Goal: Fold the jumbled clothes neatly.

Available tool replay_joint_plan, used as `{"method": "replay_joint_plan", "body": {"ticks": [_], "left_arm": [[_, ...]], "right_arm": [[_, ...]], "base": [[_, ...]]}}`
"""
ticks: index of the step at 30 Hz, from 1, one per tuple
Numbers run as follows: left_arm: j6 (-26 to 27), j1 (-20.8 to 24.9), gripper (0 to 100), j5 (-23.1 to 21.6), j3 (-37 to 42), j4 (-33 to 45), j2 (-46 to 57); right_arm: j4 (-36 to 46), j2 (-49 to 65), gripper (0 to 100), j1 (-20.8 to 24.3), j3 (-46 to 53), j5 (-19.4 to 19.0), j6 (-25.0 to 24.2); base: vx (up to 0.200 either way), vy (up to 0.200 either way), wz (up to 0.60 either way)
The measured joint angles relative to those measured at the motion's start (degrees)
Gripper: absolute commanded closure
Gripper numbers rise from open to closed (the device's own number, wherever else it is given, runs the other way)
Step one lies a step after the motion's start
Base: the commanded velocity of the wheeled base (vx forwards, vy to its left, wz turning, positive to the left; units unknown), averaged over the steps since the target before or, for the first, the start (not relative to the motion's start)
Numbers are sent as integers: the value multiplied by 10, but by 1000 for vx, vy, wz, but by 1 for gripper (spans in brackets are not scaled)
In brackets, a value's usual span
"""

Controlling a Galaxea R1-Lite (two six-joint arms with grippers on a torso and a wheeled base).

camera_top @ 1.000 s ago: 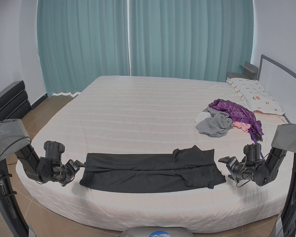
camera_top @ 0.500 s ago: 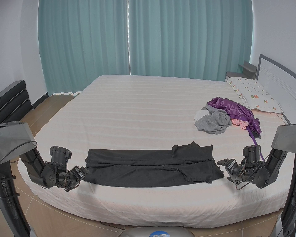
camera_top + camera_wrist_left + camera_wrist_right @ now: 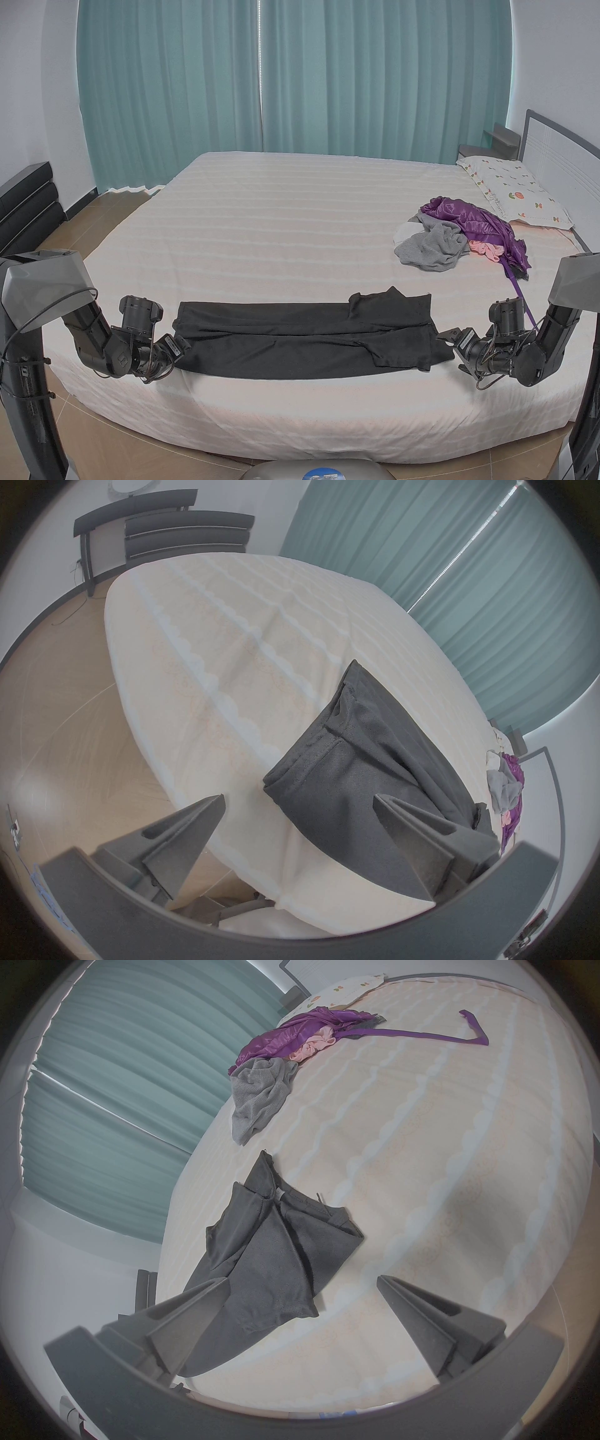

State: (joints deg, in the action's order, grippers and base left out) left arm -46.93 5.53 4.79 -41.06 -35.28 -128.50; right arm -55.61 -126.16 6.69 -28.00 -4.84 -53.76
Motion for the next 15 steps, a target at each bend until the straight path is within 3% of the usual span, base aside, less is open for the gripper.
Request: {"method": "replay_joint_plan", "body": {"ticks": [1, 15], "left_arm": [[5, 0, 100, 0, -2, 0, -2], [22, -2, 100, 4, -8, 0, -23]], "right_arm": [[0, 0, 0, 0, 1, 0, 0], [-1, -3, 0, 26, 12, 1, 2]], "base": [[0, 0, 0], [0, 0, 0]]}}
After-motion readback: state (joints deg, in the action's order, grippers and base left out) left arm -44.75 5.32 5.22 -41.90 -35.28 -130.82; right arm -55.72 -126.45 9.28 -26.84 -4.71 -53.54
